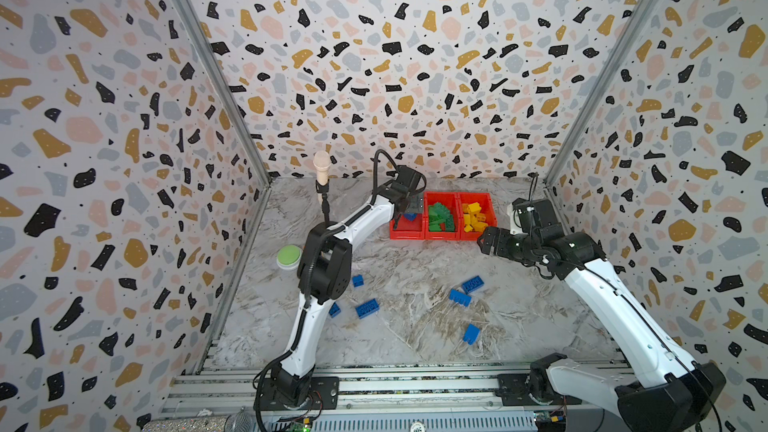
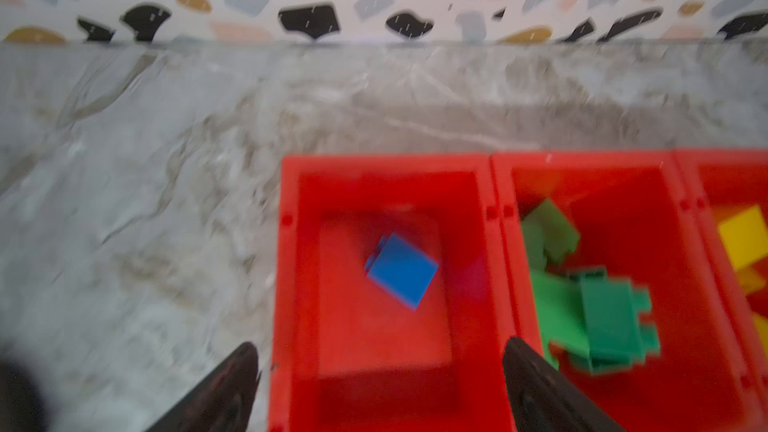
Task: Sort the legos into containers by color
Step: 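Open the left gripper to drop the blue brick into the empty bin, then lower the left gripper onto a small blue 2x2 brick and grasp it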
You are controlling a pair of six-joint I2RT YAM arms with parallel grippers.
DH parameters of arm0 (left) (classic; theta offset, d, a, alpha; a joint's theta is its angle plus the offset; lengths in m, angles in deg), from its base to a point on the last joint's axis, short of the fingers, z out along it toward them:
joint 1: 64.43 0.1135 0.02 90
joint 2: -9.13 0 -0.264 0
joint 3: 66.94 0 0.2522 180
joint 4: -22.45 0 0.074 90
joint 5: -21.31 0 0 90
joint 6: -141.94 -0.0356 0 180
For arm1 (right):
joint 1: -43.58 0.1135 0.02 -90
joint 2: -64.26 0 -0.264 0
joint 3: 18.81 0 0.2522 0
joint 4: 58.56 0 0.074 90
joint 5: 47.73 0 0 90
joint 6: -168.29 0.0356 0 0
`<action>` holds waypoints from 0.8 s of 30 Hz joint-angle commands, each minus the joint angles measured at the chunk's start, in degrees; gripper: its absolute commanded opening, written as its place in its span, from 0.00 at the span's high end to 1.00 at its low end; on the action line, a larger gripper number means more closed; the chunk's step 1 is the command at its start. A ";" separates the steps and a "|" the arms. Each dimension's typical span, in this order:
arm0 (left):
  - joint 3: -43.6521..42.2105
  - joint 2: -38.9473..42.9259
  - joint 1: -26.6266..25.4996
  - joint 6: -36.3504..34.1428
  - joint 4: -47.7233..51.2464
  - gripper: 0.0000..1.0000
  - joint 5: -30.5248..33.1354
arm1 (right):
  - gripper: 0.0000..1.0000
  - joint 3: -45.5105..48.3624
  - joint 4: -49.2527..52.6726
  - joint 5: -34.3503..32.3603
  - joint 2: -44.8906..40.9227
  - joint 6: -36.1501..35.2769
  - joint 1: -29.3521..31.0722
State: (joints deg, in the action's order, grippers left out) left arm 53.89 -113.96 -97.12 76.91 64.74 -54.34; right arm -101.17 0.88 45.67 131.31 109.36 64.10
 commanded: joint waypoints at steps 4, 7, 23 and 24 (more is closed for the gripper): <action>-29.29 23.22 0.19 3.99 -1.13 0.07 4.90 | 0.01 -3.65 -5.04 6.22 5.77 -3.62 -0.13; -43.21 33.52 0.17 9.23 -1.52 0.08 5.08 | 0.01 -5.37 -6.50 8.58 9.02 -5.38 0.03; -65.28 44.40 0.08 22.67 -11.05 0.15 6.12 | 0.01 -10.01 -7.58 12.18 16.61 -8.05 4.33; -65.03 43.82 0.08 22.53 -11.36 0.16 6.07 | 0.01 -9.75 -7.45 12.09 16.39 -8.04 4.36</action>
State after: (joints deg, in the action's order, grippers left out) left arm -12.51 -68.80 -97.12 98.53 56.35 -49.62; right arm -109.80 -7.12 57.49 149.17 102.19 68.25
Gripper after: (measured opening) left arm 0.846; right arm 0.989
